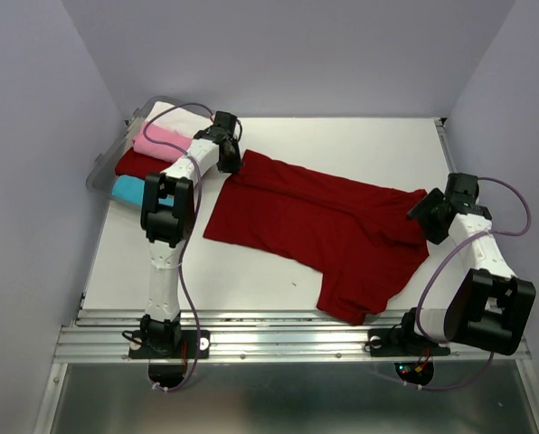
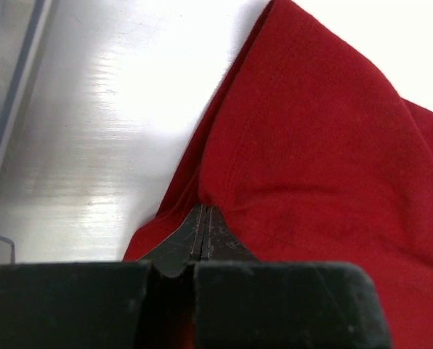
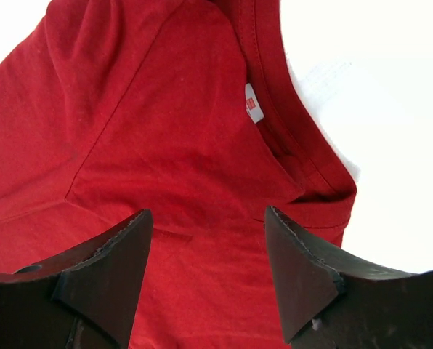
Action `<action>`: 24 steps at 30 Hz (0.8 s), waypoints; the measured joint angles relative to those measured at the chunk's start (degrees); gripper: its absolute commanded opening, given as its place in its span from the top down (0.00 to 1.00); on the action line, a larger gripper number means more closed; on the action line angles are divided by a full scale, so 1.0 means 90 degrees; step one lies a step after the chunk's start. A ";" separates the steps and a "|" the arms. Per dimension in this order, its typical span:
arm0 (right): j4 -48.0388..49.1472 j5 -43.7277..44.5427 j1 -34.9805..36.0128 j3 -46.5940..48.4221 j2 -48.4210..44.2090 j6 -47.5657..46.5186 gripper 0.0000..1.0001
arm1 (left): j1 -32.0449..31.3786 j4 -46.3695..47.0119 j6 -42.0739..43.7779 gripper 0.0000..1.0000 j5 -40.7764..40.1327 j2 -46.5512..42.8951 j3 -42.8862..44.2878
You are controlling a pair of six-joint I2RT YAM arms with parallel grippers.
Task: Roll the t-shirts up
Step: Fold the T-shirt at the center of the board.
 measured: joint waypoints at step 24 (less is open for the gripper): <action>-0.0316 -0.0223 -0.0046 -0.0590 -0.0274 0.0066 0.39 | 0.0211 0.0027 0.0097 1.00 0.0692 -0.0821 -0.0342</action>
